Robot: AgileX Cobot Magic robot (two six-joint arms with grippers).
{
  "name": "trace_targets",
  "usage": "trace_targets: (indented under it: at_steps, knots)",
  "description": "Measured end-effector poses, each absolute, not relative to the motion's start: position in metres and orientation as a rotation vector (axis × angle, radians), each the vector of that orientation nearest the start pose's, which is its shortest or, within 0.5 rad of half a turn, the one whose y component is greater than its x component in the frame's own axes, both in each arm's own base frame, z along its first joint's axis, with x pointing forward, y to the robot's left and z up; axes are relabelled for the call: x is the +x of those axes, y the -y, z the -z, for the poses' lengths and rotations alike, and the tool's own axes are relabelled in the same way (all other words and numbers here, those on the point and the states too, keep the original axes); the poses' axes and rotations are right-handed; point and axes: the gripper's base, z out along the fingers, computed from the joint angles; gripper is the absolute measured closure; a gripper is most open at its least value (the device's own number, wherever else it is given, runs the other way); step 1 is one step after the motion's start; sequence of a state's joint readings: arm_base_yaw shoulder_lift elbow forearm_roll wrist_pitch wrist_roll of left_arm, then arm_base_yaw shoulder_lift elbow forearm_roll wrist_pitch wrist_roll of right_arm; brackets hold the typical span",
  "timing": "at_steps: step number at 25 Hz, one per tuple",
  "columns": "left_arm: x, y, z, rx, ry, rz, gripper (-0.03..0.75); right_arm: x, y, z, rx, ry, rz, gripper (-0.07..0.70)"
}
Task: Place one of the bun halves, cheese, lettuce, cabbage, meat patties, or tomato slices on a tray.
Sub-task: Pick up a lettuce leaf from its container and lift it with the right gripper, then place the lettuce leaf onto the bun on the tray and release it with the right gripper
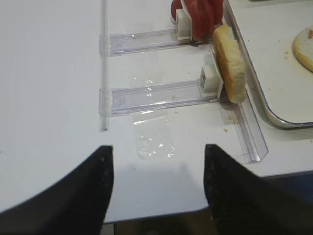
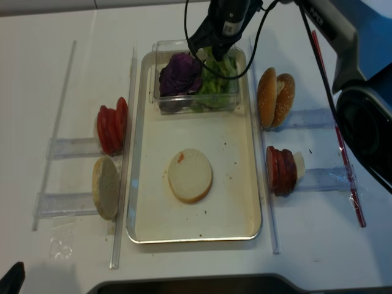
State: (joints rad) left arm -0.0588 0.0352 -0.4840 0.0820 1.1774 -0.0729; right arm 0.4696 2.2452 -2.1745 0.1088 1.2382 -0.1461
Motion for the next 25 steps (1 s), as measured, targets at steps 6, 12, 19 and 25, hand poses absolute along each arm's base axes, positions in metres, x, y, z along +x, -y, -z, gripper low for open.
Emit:
trace_targets:
  at_steps: [6, 12, 19, 25]
  knots:
    - [-0.003, -0.007, -0.264, -0.023, -2.209, -0.028, 0.299, 0.423, -0.225, -0.286, -0.816, -2.633, -0.239, 0.580]
    - [-0.003, -0.007, -0.264, -0.023, -2.209, -0.028, 0.299, 0.415, -0.221, -0.311, -0.806, -2.584, -0.248, 0.580]
    - [-0.003, -0.007, -0.264, -0.023, -2.209, -0.028, 0.299, 0.401, -0.214, -0.345, -0.791, -2.518, -0.258, 0.580]
    - [-0.003, -0.007, -0.264, -0.023, -2.209, -0.028, 0.299, 0.377, -0.203, -0.376, -0.785, -2.472, -0.276, 0.582]
